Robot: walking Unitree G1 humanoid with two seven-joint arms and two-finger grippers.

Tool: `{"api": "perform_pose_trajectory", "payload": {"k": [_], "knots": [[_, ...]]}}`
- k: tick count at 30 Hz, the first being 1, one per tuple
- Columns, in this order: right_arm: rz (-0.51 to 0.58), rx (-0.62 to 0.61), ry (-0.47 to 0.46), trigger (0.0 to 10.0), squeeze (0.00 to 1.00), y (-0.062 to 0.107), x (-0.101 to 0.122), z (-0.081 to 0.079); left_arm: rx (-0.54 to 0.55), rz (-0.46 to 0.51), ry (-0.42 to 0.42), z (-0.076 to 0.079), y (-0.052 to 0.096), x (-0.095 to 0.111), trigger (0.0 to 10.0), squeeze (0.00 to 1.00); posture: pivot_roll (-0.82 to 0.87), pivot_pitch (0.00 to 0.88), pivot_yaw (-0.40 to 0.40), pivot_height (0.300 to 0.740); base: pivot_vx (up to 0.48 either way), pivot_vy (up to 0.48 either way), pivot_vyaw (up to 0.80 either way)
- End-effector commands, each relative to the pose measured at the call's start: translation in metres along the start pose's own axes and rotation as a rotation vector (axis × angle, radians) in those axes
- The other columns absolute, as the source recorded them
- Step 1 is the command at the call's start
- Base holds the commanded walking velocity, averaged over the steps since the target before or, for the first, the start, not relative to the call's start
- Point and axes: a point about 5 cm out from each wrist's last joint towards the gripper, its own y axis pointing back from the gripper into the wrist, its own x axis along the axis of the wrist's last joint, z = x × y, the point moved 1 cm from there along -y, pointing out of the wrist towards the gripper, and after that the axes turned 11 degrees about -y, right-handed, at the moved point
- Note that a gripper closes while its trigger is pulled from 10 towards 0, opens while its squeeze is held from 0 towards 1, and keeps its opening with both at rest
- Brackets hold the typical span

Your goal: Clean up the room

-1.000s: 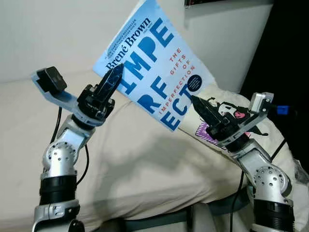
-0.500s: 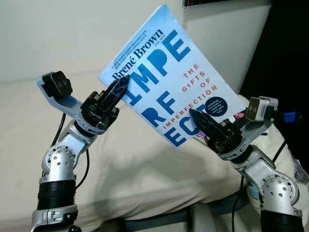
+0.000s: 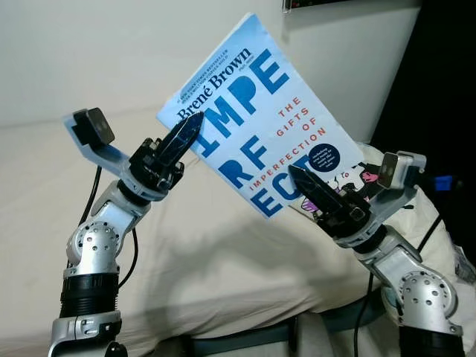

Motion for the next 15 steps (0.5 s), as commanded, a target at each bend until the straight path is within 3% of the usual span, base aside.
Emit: {"api": "perform_pose_trajectory", "payload": {"k": [1,6,7,9,10,15], "knots": [[0.028,0.012,0.044,0.0,0.00,-0.001,0.008,-0.005,0.053,0.000,-0.044,-0.007,0.008,0.005,0.0,0.00,-0.14,0.076,0.075,0.580,0.000,0.000,0.00],[0.036,-0.060,0.086,0.0,0.00,-0.001,0.012,0.002,0.138,-0.023,-0.039,-0.015,0.016,-0.002,0.4,0.00,-0.14,0.079,0.076,0.580,0.000,0.000,0.00],[0.055,-0.132,0.103,0.0,0.00,0.000,0.015,0.010,0.195,-0.037,-0.029,-0.021,0.020,-0.006,10.0,0.00,-0.14,0.079,0.076,0.580,0.000,0.000,0.00],[0.055,-0.132,0.103,0.0,0.00,0.000,0.015,0.010,0.195,-0.037,-0.029,-0.021,0.020,-0.006,10.0,0.00,-0.14,0.079,0.076,0.580,0.000,0.000,0.00],[0.084,-0.203,0.122,0.0,0.00,0.002,0.019,0.019,0.270,-0.038,-0.018,-0.029,0.025,-0.010,10.0,1.00,-0.13,0.080,0.075,0.580,0.000,0.000,0.00],[0.116,-0.273,0.135,0.0,0.00,0.005,0.024,0.028,0.368,-0.047,0.014,-0.037,0.042,-0.018,10.0,1.00,-0.13,0.081,0.074,0.580,0.000,0.000,0.00]]}}
